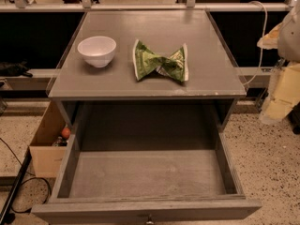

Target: Place green jalapeno chip bag into top drawer

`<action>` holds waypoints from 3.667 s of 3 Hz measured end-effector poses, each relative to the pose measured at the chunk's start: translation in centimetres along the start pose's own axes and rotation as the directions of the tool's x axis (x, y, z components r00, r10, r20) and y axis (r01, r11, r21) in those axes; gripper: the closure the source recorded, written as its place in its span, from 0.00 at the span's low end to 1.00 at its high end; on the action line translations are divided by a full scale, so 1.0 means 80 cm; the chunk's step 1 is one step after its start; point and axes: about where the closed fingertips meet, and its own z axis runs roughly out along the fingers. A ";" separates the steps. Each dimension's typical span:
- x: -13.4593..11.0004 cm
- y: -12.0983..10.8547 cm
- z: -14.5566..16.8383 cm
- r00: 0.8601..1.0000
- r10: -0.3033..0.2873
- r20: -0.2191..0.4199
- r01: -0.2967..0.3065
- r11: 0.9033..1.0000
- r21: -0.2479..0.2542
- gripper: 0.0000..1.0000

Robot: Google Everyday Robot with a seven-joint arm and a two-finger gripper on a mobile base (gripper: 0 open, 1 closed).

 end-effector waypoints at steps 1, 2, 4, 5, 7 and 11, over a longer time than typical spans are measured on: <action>0.000 0.000 0.000 1.000 0.000 0.000 0.000 1.000 0.000 0.00; -0.014 -0.007 0.012 1.000 -0.007 0.025 0.007 1.000 0.014 0.00; -0.121 -0.109 0.078 0.961 -0.071 0.269 0.048 0.995 0.089 0.00; -0.154 -0.147 0.106 0.935 -0.068 0.348 0.036 0.995 0.098 0.00; -0.198 -0.220 0.181 0.951 -0.060 0.305 0.033 0.995 0.093 0.00; -0.221 -0.230 0.259 0.974 -0.081 0.212 0.074 0.996 0.040 0.50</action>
Offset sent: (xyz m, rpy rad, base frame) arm 0.0306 0.0296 -0.0210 0.0510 -0.0395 0.0285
